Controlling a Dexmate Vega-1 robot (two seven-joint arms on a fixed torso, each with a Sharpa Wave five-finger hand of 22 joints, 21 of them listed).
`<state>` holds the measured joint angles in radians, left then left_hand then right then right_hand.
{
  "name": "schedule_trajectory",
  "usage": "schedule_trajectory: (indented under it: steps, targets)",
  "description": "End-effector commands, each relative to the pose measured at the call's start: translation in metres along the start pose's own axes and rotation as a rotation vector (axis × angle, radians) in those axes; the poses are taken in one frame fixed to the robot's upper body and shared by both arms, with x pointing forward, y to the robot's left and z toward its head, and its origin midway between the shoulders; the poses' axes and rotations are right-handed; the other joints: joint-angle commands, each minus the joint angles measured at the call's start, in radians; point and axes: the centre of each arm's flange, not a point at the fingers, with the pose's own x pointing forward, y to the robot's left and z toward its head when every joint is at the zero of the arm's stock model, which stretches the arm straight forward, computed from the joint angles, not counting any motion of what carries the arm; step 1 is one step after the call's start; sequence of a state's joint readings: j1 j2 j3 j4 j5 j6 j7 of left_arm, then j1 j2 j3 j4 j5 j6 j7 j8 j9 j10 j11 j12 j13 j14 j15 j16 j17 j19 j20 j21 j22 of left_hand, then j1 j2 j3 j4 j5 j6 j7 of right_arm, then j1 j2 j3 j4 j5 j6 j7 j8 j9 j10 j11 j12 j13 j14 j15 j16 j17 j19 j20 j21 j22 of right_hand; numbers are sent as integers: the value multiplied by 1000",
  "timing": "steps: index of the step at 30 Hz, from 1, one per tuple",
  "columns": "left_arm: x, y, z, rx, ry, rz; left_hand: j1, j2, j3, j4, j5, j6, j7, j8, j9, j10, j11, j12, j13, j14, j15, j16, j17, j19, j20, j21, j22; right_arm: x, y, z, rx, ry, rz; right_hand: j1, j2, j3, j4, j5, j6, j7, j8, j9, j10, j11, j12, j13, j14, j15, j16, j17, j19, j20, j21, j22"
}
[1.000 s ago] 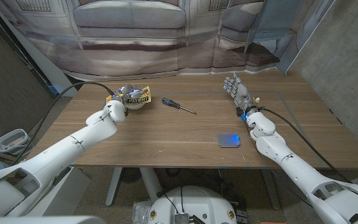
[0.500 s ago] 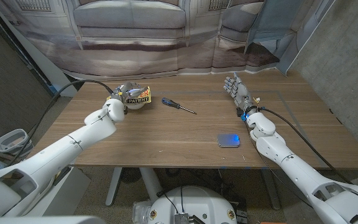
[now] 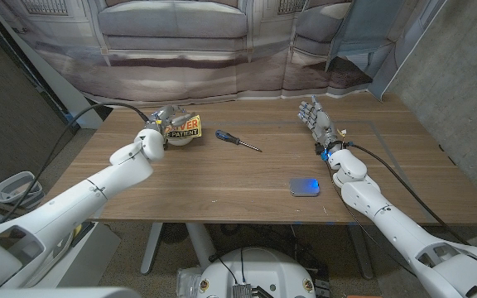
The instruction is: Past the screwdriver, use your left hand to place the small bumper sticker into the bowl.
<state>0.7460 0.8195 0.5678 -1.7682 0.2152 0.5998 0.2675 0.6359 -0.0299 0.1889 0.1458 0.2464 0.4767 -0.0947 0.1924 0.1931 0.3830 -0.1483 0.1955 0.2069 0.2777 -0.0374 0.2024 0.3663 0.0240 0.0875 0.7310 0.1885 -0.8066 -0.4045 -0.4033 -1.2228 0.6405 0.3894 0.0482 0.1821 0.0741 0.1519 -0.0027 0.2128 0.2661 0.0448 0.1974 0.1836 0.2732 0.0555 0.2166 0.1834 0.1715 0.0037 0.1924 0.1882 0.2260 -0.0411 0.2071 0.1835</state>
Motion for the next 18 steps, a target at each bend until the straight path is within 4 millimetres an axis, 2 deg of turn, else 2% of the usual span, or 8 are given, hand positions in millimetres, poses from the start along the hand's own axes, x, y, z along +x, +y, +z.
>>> schedule_trajectory:
  steps: [1, 18]
  targets:
    - [-3, 12, 5, 11, -15, 28, -8, 2, -4, 2, 7, 5, -4, 6, 2, -1, -1, 8, 4, 0, -38, 7, -2, -9, 3, -3, 6, 2, 1, 3, -7, -8, 5, 0, 9, 2, -2, -5, 8, -1, -1, 4, 9, 0, 0, 4, 8, -2, 1, 5, 12, -19, 0, 4]
    - [-12, 34, 10, 10, -43, 92, -8, 8, -4, -3, 15, 20, -7, 12, 1, 12, -1, 14, 3, 10, -44, 12, -8, -1, 3, -4, 6, 2, 1, 4, -8, -12, 5, 1, 10, 2, -2, -5, 8, -1, -1, 4, 10, -1, 0, 4, 9, 0, 1, 5, 15, -18, 1, 4]
